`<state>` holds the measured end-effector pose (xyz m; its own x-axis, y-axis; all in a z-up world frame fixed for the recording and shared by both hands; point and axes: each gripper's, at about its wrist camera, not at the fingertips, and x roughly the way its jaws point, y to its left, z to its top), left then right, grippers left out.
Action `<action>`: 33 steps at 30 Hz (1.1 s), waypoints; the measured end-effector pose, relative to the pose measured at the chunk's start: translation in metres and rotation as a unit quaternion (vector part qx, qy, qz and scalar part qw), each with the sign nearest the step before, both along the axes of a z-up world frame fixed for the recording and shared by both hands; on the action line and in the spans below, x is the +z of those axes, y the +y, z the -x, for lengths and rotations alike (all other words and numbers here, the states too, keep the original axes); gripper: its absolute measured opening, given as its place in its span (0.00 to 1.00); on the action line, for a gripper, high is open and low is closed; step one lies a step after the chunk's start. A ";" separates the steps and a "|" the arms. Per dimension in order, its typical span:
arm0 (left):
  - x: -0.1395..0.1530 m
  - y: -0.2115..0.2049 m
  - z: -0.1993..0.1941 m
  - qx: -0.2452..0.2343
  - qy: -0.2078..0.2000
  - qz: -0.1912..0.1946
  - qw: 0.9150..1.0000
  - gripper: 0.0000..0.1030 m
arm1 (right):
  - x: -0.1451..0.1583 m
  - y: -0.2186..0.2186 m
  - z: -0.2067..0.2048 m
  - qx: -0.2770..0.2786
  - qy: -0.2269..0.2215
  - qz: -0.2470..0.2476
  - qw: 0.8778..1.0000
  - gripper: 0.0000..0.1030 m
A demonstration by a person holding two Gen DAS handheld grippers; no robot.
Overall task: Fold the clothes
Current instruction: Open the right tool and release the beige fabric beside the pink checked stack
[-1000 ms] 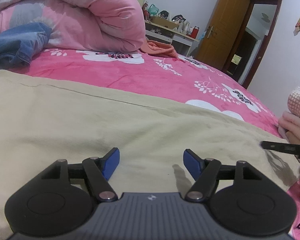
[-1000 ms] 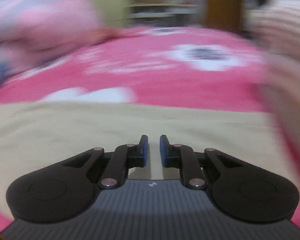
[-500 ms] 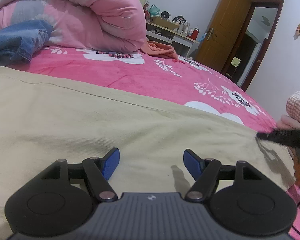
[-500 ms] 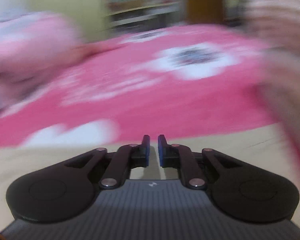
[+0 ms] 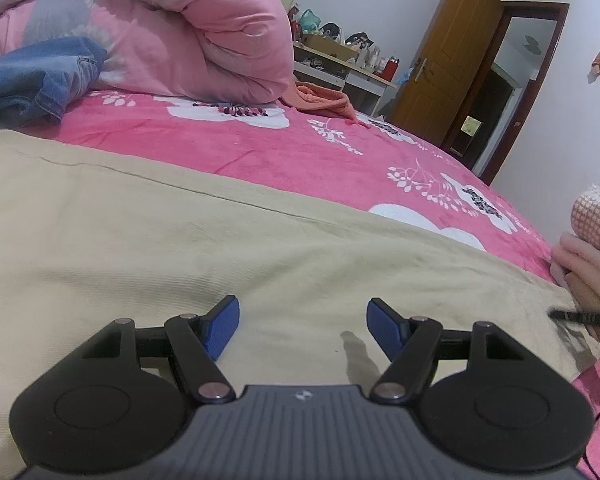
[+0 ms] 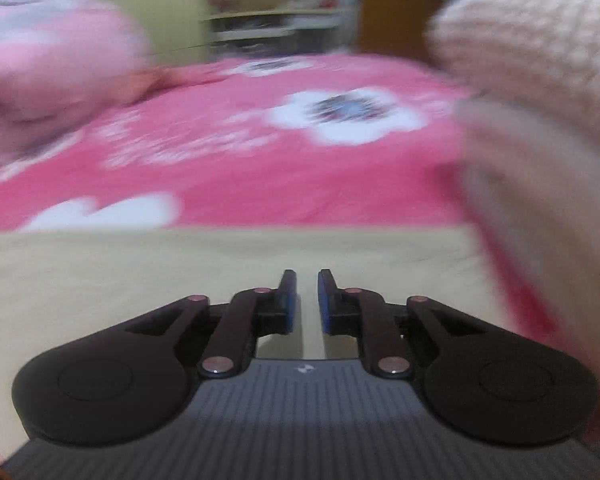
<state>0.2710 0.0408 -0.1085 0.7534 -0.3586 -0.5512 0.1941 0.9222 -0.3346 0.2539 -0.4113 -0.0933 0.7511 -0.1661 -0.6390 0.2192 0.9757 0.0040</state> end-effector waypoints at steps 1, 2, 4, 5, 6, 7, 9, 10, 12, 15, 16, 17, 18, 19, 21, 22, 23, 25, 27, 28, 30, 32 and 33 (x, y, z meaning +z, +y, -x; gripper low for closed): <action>0.000 0.000 0.000 0.000 0.000 0.002 1.000 0.70 | -0.003 -0.005 0.005 -0.016 0.009 0.010 1.000 0.14; 0.000 0.000 0.000 0.000 0.000 0.001 1.000 0.70 | -0.003 -0.015 0.015 -0.052 0.010 0.024 0.998 0.14; 0.000 -0.001 0.000 0.000 0.000 0.000 1.000 0.70 | -0.003 -0.035 0.035 -0.123 0.012 0.052 0.991 0.14; 0.000 -0.001 0.000 0.000 0.000 -0.001 1.000 0.70 | -0.003 -0.045 0.044 -0.158 0.013 0.066 0.985 0.16; 0.000 -0.001 0.001 0.000 0.000 -0.002 1.000 0.70 | -0.002 -0.049 0.053 -0.173 0.012 0.078 0.982 0.16; 0.000 -0.001 0.000 0.000 0.000 -0.002 1.000 0.70 | 0.001 -0.043 0.060 -0.165 0.006 0.088 0.982 0.16; 0.000 -0.001 0.000 0.000 0.000 -0.002 1.000 0.70 | 0.009 -0.026 0.068 -0.132 -0.019 0.091 0.987 0.16; 0.000 -0.001 0.000 0.000 0.000 -0.001 1.000 0.70 | 0.014 -0.017 0.071 -0.114 -0.033 0.088 0.989 0.16; 0.000 -0.001 0.001 0.000 0.000 -0.001 1.000 0.70 | 0.014 -0.001 0.077 -0.073 -0.039 0.077 0.994 0.18; 0.000 0.000 0.001 -0.001 -0.001 -0.001 1.000 0.71 | -0.006 -0.003 0.087 -0.084 0.003 0.074 0.994 0.22; 0.000 0.000 0.001 -0.001 -0.001 -0.001 1.000 0.71 | -0.007 -0.012 0.099 -0.111 0.001 0.063 0.992 0.29; 0.000 0.000 0.001 -0.001 -0.001 -0.002 1.000 0.71 | -0.004 -0.021 0.111 -0.144 -0.001 0.047 0.988 0.29; 0.000 0.000 0.000 -0.001 -0.001 -0.002 1.000 0.71 | -0.002 -0.026 0.122 -0.162 -0.005 0.039 0.986 0.27; -0.001 -0.001 0.000 -0.001 -0.001 -0.003 1.000 0.71 | -0.001 -0.026 0.133 -0.165 -0.009 0.039 0.986 0.25; 0.000 -0.001 -0.001 -0.002 -0.001 -0.006 1.000 0.72 | 0.003 -0.012 0.153 -0.154 -0.018 0.046 0.987 0.27; 0.000 -0.002 -0.001 -0.002 -0.002 -0.009 1.000 0.72 | 0.005 -0.004 0.160 -0.141 -0.026 0.050 0.988 0.27; 0.000 -0.003 -0.001 -0.002 -0.001 -0.012 1.000 0.72 | 0.008 0.004 0.167 -0.123 -0.042 0.047 0.990 0.27; 0.000 -0.006 -0.001 -0.001 0.000 -0.021 1.000 0.72 | 0.014 0.018 0.177 -0.088 -0.075 0.039 0.992 0.29; 0.002 -0.012 0.001 0.003 0.004 -0.041 0.999 0.72 | 0.006 0.028 0.171 -0.057 -0.072 0.048 0.995 0.34; 0.004 -0.017 0.003 0.007 0.007 -0.056 0.998 0.73 | 0.000 0.033 0.166 -0.043 -0.066 0.054 0.995 0.38; 0.008 -0.033 0.011 0.004 0.015 -0.104 0.994 0.83 | -0.003 0.029 0.166 -0.040 -0.061 0.037 0.997 0.39; 0.011 -0.052 0.023 -0.006 0.027 -0.149 0.989 0.87 | -0.004 0.020 0.169 -0.046 -0.058 0.010 0.997 0.43; 0.013 -0.062 0.032 -0.015 0.035 -0.166 0.985 0.89 | -0.005 0.016 0.172 -0.048 -0.061 -0.006 0.997 0.43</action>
<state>0.2393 -0.0211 -0.0955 0.7014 -0.1718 -0.6917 0.2112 0.9770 -0.0285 0.0818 -0.3951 -0.0982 0.8038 -0.2343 -0.5469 0.3090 0.9499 0.0472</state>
